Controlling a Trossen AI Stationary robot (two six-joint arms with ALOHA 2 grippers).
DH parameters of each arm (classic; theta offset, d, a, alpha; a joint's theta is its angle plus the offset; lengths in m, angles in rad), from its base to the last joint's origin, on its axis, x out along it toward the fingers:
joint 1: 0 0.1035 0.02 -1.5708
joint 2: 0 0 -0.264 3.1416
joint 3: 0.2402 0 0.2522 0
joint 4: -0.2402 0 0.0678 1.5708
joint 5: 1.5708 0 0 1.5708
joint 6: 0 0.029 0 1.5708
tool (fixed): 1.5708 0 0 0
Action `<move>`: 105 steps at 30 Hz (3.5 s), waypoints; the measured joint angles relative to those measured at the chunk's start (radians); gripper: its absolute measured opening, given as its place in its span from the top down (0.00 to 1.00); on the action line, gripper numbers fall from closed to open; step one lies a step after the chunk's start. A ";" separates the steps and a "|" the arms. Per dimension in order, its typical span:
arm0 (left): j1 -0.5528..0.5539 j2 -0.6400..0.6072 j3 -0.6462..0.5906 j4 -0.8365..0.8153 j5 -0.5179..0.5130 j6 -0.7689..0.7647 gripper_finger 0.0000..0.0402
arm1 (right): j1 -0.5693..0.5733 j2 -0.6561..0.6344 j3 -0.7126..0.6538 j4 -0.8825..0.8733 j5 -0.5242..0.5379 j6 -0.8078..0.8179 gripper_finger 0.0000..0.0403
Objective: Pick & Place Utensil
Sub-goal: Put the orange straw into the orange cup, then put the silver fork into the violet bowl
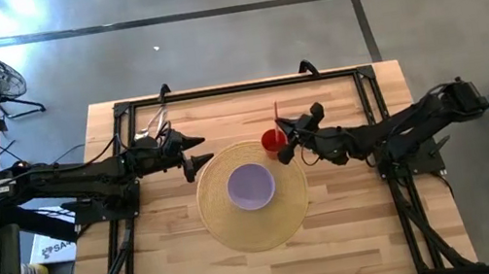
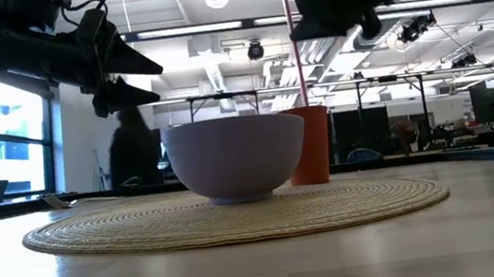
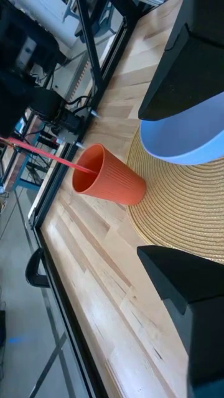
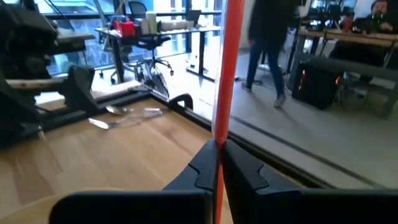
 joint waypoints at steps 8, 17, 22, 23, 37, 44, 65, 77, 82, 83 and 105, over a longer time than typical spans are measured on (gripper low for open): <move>0.000 0.000 0.000 0.000 0.000 0.000 0.15 | -0.022 0.001 -0.042 0.027 -0.066 0.015 0.90; 0.000 0.000 0.000 0.000 0.000 0.000 0.15 | -0.023 0.001 -0.042 0.034 -0.081 0.010 0.73; 0.000 0.000 0.000 -0.001 0.000 0.000 0.15 | -0.023 -0.008 -0.039 0.033 -0.077 -0.055 0.67; 0.000 0.000 0.000 -0.002 0.000 0.000 0.15 | -0.021 -0.014 -0.033 0.033 -0.073 -0.075 0.65; 0.000 0.000 0.000 -0.128 0.077 -0.177 0.15 | 0.036 -0.116 0.016 -0.040 0.004 -0.217 0.57; 0.000 0.000 0.000 -0.130 0.077 -0.156 0.15 | 0.073 -0.118 0.016 -0.077 0.001 -0.211 0.59; 0.299 0.000 0.083 -0.557 -0.153 -0.129 0.15 | -0.057 -0.118 0.016 0.000 -0.224 -0.194 0.63; 0.619 0.212 0.082 -0.568 -0.234 -0.112 0.15 | -0.137 -0.118 0.016 0.065 -0.353 -0.177 0.65; 0.674 0.307 0.083 -0.466 -0.200 -0.048 0.15 | -0.160 -0.118 0.016 0.097 -0.353 -0.177 0.65; 0.674 0.312 0.089 -0.476 -0.206 -0.047 0.15 | -0.165 -0.118 0.016 0.107 -0.354 -0.177 0.65; 0.660 0.421 0.179 -0.595 -0.310 -0.152 0.53 | -0.264 -0.118 0.016 0.316 -0.466 -0.276 0.65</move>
